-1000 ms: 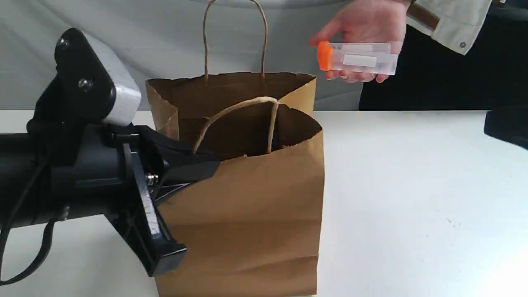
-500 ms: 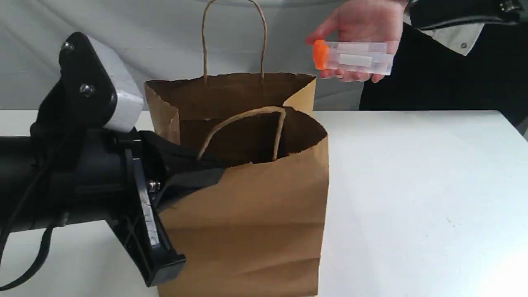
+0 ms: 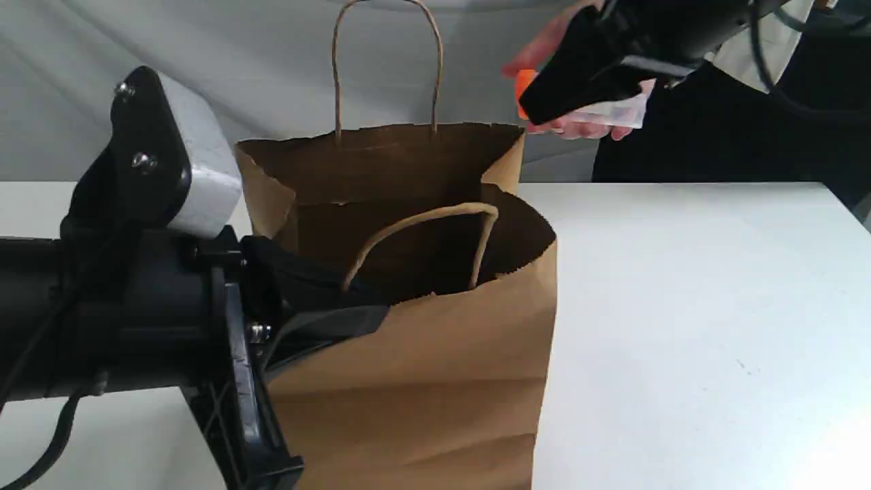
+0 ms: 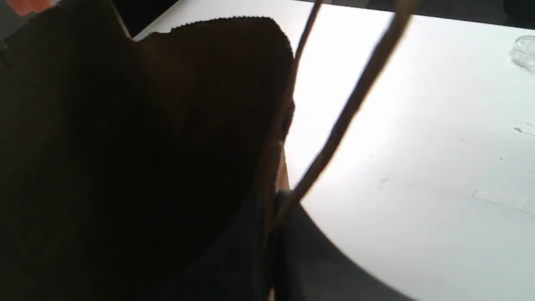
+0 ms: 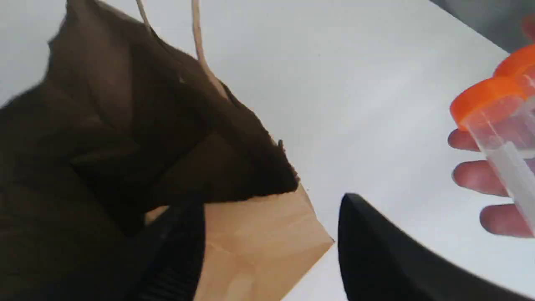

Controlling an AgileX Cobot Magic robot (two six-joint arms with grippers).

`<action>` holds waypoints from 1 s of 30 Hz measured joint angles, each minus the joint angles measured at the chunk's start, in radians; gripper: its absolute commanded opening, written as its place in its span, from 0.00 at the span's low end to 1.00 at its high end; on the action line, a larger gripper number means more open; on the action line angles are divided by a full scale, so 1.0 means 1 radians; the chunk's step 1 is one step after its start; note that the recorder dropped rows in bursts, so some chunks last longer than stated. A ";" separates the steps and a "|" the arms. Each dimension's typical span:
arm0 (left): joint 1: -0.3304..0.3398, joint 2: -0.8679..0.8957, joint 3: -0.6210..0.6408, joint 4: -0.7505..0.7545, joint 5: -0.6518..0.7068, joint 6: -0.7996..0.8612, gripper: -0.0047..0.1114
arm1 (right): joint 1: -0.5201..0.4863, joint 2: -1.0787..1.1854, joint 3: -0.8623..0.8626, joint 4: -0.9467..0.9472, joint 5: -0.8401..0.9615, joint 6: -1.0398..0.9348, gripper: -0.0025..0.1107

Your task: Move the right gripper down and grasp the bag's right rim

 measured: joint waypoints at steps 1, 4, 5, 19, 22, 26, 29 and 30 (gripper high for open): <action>0.000 0.000 0.000 0.000 0.000 0.000 0.04 | 0.012 0.018 -0.007 -0.014 -0.003 0.000 0.45; 0.000 0.000 0.000 0.000 0.000 0.000 0.04 | 0.039 0.057 -0.025 -0.037 -0.018 -0.004 0.45; 0.000 0.000 0.000 0.000 0.000 0.000 0.04 | 0.044 0.064 -0.027 -0.039 -0.023 -0.004 0.45; 0.000 0.000 0.000 -0.006 0.000 0.000 0.04 | 0.062 0.071 -0.049 -0.037 -0.089 -0.015 0.45; 0.000 0.000 0.000 -0.008 0.000 0.000 0.04 | 0.062 0.071 -0.080 -0.029 -0.089 -0.019 0.45; 0.000 0.000 0.000 -0.008 0.002 0.000 0.04 | 0.064 0.073 -0.121 -0.015 -0.091 -0.019 0.45; 0.000 0.000 0.000 -0.008 0.004 0.000 0.04 | 0.068 0.087 -0.131 -0.018 -0.079 -0.019 0.45; 0.000 0.000 0.000 -0.008 0.004 0.000 0.04 | 0.069 0.096 -0.131 -0.025 -0.062 -0.019 0.45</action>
